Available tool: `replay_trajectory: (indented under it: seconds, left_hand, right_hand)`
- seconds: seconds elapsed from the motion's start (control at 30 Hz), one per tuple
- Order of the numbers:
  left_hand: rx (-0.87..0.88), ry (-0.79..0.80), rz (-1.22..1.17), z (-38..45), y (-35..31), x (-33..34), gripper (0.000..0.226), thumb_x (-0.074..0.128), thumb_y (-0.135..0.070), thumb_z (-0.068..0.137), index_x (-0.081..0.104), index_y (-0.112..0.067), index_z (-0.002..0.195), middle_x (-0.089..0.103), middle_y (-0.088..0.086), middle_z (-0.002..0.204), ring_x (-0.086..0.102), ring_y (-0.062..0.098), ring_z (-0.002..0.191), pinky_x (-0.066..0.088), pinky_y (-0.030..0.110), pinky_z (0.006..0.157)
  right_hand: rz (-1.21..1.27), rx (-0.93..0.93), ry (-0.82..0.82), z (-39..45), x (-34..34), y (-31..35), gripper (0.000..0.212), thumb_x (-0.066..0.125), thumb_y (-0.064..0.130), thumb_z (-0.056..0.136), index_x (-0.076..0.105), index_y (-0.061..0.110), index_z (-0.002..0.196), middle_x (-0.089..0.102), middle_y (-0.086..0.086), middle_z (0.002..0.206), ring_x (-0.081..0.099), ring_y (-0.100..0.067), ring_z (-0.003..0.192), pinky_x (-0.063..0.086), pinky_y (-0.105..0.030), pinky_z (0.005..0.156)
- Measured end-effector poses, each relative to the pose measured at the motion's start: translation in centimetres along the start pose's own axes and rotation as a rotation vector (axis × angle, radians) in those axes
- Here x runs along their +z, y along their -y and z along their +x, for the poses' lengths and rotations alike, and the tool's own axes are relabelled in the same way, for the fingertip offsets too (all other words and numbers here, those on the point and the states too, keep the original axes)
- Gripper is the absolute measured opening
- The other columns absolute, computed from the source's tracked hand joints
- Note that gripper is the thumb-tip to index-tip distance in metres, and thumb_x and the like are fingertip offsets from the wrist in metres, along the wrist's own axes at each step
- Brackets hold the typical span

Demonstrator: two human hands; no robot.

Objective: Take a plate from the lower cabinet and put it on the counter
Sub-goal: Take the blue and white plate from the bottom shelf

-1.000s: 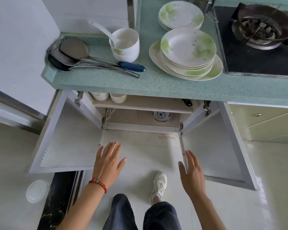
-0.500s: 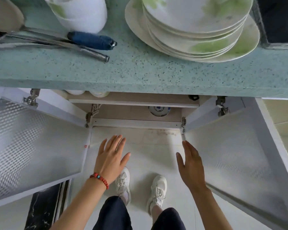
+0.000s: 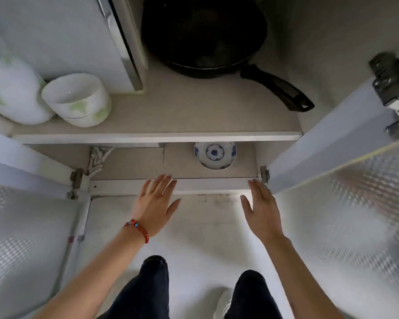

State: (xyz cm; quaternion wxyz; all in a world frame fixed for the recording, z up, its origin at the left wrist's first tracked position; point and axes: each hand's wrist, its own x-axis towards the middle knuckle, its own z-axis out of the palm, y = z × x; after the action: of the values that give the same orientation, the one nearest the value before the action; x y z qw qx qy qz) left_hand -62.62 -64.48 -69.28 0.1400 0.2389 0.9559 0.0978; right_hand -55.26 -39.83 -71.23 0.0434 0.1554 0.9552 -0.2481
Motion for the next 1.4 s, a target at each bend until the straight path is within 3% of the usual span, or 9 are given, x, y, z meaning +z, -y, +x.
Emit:
replay_trajectory:
  seconds: [0.1,0.3,0.53,0.7,0.87,1.03,1.2,1.3,1.4]
  left_hand:
    - [0.006,-0.047,-0.003,4.0,1.5,5.0,0.06,0.023,-0.048,0.093,0.042,-0.005,0.132,0.043,0.015,0.142,0.033,0.03,0.134,0.023,0.047,0.11]
    - [0.02,-0.108,-0.034,12.6,4.0,13.3,0.077,0.01,-0.055,0.081,0.038,-0.007,0.134,0.039,0.013,0.145,0.029,0.025,0.136,0.022,0.039,0.11]
    - [-0.035,-0.167,-0.163,20.9,6.0,19.8,0.052,0.042,-0.033,0.094,0.034,-0.002,0.135,0.04,0.02,0.142,0.033,0.031,0.133,0.029,0.042,0.108]
    - [-0.095,-0.271,-0.465,24.3,6.0,20.8,0.029,0.046,-0.022,0.093,0.052,-0.001,0.114,0.061,0.025,0.113,0.053,0.039,0.107,0.042,0.04,0.088]
    - [-0.155,-0.322,-0.708,26.2,5.9,21.2,0.02,0.053,-0.015,0.09,0.064,-0.009,0.105,0.071,0.015,0.099,0.061,0.018,0.083,0.042,0.022,0.073]
    - [-0.305,-0.275,-1.199,26.8,5.2,21.3,0.013,0.06,-0.005,0.085,0.069,-0.014,0.087,0.069,0.015,0.089,0.064,0.029,0.086,0.058,0.036,0.068]
    - [-0.33,-0.263,-1.476,26.0,4.6,20.9,0.026,0.061,0.003,0.082,0.064,-0.011,0.103,0.065,0.012,0.098,0.064,0.024,0.081,0.058,0.022,0.058]
    - [-0.28,-0.256,-1.527,24.3,4.6,21.2,0.03,0.06,0.003,0.082,0.06,-0.005,0.111,0.064,0.013,0.104,0.065,0.023,0.083,0.058,0.023,0.06]
    - [-0.293,-0.264,-1.553,21.9,4.6,22.0,0.032,0.062,0.003,0.08,0.061,-0.009,0.11,0.065,0.012,0.103,0.069,0.011,0.074,0.057,0.021,0.057]
  right_hand:
    - [-0.017,0.001,-0.012,3.8,4.0,-2.7,0.045,0.046,0.023,0.094,0.038,0.005,0.134,0.041,-0.015,0.144,0.038,-0.031,0.132,0.03,-0.043,0.107]
    - [-0.004,-0.012,-0.082,11.3,10.4,-7.5,0.045,0.047,0.022,0.093,0.038,0.003,0.133,0.041,-0.017,0.142,0.041,-0.033,0.128,0.039,-0.045,0.103]
    - [0.02,-0.03,-0.179,18.6,14.9,-10.8,0.043,0.05,0.017,0.091,0.043,0.0,0.129,0.048,-0.022,0.135,0.048,-0.038,0.121,0.044,-0.044,0.096]
    - [0.274,0.054,-0.195,21.9,16.0,-10.6,0.031,0.05,0.016,0.092,0.052,0.005,0.121,0.06,-0.019,0.122,0.057,-0.035,0.111,0.049,-0.04,0.09]
    - [0.468,0.134,-0.145,23.8,16.8,-9.9,0.022,0.053,0.008,0.089,0.061,0.004,0.109,0.068,-0.019,0.108,0.063,-0.034,0.098,0.053,-0.042,0.085]
    - [0.654,0.331,-0.163,24.5,18.1,-10.3,0.018,0.053,0.006,0.086,0.067,0.008,0.098,0.069,-0.022,0.103,0.063,-0.031,0.086,0.052,-0.044,0.086]
    - [0.754,0.327,-0.259,23.2,19.0,-10.5,0.014,0.055,0.001,0.084,0.068,0.002,0.09,0.07,-0.024,0.092,0.064,-0.041,0.089,0.051,-0.039,0.076]
    - [0.79,0.26,-0.326,20.7,19.7,-10.9,0.013,0.059,0.001,0.082,0.07,0.006,0.085,0.07,-0.009,0.077,0.063,-0.024,0.077,0.051,-0.031,0.068]
    - [0.76,0.258,-0.349,18.3,20.3,-11.3,0.02,0.057,0.004,0.083,0.071,0.013,0.095,0.071,-0.004,0.082,0.064,-0.013,0.075,0.053,-0.028,0.069]
